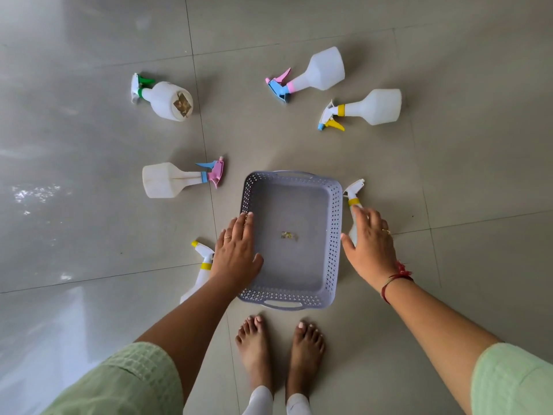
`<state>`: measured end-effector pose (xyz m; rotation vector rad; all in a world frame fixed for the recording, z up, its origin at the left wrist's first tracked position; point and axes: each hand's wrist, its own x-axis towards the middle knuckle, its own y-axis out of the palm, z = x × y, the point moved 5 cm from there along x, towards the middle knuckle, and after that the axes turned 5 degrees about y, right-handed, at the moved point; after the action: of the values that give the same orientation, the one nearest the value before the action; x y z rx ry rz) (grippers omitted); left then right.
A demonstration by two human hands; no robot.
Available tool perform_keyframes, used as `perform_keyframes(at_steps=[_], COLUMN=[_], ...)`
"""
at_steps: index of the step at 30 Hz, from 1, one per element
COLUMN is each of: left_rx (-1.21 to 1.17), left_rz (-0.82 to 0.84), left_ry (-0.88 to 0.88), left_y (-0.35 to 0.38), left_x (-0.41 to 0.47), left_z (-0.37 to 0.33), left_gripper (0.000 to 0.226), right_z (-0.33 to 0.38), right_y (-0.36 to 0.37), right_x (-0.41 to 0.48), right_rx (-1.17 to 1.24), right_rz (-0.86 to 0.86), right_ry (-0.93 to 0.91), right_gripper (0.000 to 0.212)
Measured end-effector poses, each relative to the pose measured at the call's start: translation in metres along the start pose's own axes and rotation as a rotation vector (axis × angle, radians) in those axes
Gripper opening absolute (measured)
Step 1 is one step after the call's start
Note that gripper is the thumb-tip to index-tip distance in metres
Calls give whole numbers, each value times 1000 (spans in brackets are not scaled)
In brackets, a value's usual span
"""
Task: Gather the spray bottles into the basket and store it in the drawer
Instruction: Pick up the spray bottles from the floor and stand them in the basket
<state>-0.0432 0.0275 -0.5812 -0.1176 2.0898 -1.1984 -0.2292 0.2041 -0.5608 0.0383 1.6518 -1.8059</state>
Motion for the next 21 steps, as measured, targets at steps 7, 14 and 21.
perform_keyframes(at_steps=[7,14,21], left_rx=[3,-27,-7], left_rz=[23,25,-45], left_ry=[-43,37,55], left_y=[40,62,53], left_x=[35,55,63], left_z=[20,32,37], left_gripper=[87,90,86], right_z=[-21,-46,-44], right_y=[95,143,134], right_x=[-12,11,37], right_rx=[90,334,230], right_rz=[161,188,155], right_ry=[266,435,339], right_gripper=[87,8,26])
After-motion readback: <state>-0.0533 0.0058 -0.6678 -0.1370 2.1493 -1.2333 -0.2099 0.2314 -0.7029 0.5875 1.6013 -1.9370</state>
